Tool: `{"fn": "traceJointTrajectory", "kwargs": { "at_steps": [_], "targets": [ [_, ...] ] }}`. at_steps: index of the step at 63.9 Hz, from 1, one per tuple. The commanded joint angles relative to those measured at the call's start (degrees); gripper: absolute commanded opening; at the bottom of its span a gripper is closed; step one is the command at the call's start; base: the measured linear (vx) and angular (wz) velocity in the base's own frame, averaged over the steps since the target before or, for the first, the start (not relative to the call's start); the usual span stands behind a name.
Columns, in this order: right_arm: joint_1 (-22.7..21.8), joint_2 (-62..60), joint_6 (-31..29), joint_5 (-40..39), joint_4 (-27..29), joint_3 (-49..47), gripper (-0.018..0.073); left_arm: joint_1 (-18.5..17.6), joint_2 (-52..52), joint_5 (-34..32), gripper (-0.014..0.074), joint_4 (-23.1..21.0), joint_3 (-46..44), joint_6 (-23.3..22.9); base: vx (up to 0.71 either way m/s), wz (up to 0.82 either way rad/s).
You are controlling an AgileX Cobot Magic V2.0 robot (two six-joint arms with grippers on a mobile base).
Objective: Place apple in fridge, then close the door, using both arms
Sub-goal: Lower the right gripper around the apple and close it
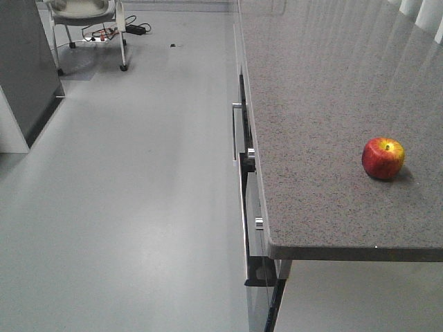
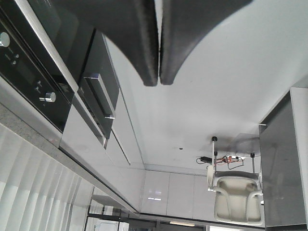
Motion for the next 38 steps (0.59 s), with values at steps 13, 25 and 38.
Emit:
{"fn": "traceJointTrajectory", "kwargs": {
  "at_steps": [13,25,38],
  "targets": [
    [-0.15,6.66,0.00,2.07,-0.36,-5.57,0.0698,0.05,-0.34,-4.20,-0.0006,0.20,1.20,-0.12,0.00,0.00],
    [-0.15,15.19,0.00,13.14,-0.34,-16.59,0.0667,0.05,-0.34,-4.20,-0.0006,0.20,1.20,-0.12,0.00,0.00],
    [-0.15,27.68,-0.94,20.03,-0.77,-29.45,0.0657,0.05,-0.34,-4.20,-0.0006,0.20,1.20,-0.12,0.00,0.00]
  ]
}}
